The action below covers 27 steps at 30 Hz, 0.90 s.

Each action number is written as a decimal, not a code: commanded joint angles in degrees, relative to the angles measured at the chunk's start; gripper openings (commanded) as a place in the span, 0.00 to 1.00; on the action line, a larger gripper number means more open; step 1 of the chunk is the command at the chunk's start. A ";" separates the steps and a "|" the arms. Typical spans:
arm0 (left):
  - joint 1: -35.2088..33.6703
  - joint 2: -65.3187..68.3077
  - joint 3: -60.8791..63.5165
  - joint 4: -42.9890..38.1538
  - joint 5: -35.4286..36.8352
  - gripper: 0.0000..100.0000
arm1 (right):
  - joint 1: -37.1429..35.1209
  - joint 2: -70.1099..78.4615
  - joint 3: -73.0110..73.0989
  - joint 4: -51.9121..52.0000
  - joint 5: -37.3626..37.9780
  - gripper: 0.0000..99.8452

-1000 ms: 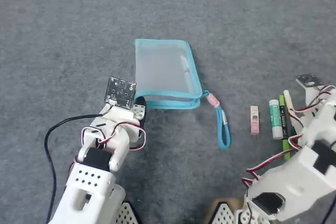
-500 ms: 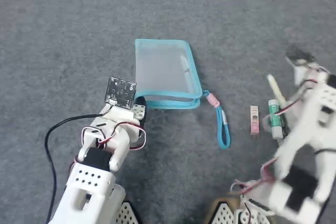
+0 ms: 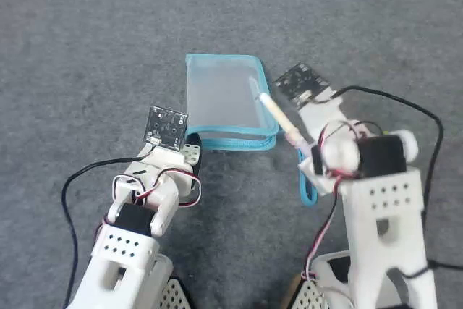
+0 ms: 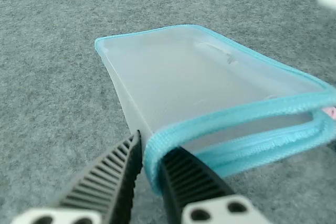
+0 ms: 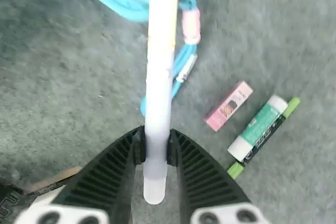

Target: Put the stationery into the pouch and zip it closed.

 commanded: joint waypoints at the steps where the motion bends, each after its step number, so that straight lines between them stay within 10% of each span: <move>1: 0.00 -1.58 -0.31 -3.87 -0.62 0.01 | -4.97 -6.11 2.11 2.59 -0.18 0.01; 17: 0.35 -1.58 -0.40 -4.40 -0.62 0.01 | -11.82 0.66 11.60 -1.27 -2.90 0.01; 27: 0.00 -1.58 -0.40 -4.31 -0.62 0.01 | -11.74 21.05 -10.29 -1.27 -13.36 0.01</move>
